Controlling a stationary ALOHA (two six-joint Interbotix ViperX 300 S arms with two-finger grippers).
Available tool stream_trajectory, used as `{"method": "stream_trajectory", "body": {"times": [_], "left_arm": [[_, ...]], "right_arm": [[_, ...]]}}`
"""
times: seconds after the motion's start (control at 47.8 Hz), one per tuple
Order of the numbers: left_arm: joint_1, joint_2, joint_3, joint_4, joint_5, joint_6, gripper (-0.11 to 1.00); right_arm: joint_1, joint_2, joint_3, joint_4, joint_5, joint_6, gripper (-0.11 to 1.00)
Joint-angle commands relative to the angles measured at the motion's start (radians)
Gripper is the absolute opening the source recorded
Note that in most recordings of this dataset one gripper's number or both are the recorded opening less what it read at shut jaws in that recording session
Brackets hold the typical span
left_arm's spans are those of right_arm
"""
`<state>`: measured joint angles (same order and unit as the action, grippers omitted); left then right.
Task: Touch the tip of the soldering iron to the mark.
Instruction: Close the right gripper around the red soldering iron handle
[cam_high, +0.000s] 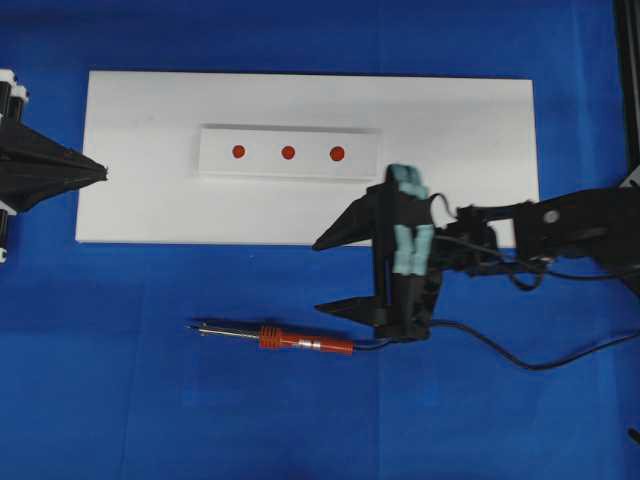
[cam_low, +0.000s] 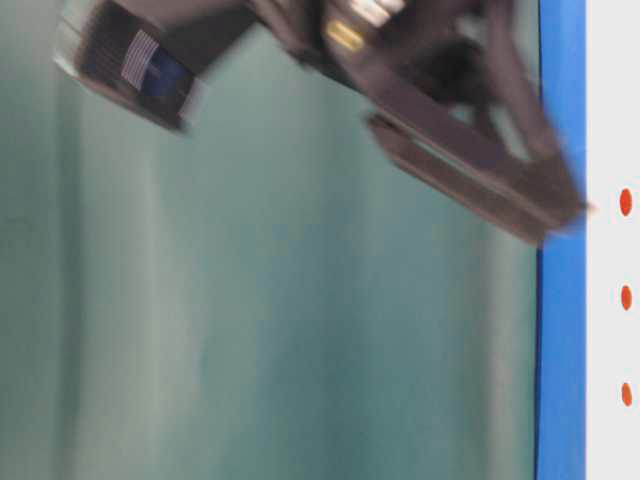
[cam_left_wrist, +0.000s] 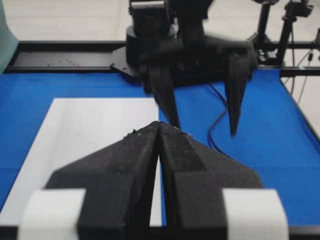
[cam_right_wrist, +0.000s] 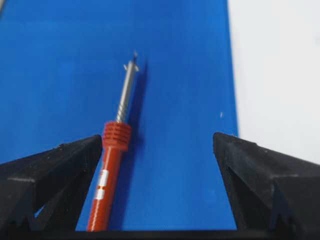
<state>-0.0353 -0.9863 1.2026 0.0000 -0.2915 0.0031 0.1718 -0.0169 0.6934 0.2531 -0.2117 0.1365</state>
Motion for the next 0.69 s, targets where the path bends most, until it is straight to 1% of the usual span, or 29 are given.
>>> {"method": "stream_trajectory", "body": {"times": [0.0,0.105,0.23,0.377,0.565,0.67], "left_arm": [[0.003,0.005,-0.006,0.003,-0.005,0.002,0.00],[0.003,0.003,-0.003,0.003,-0.006,0.002,0.00],[0.003,0.002,0.000,0.003,-0.005,0.002,0.00],[0.003,0.000,0.002,0.003,-0.006,0.002,0.00],[0.003,0.000,0.003,0.003,-0.006,0.003,0.00],[0.005,0.000,0.003,0.003,-0.006,0.003,0.00]], "right_arm": [[0.012,0.043,-0.041,0.037,-0.017,-0.002,0.86],[0.035,0.104,-0.057,0.072,-0.058,-0.002,0.86],[0.071,0.173,-0.064,0.135,-0.130,-0.002,0.86],[0.104,0.236,-0.067,0.195,-0.196,-0.002,0.86],[0.137,0.301,-0.097,0.225,-0.232,-0.002,0.86],[0.146,0.334,-0.123,0.229,-0.232,-0.002,0.86]]}}
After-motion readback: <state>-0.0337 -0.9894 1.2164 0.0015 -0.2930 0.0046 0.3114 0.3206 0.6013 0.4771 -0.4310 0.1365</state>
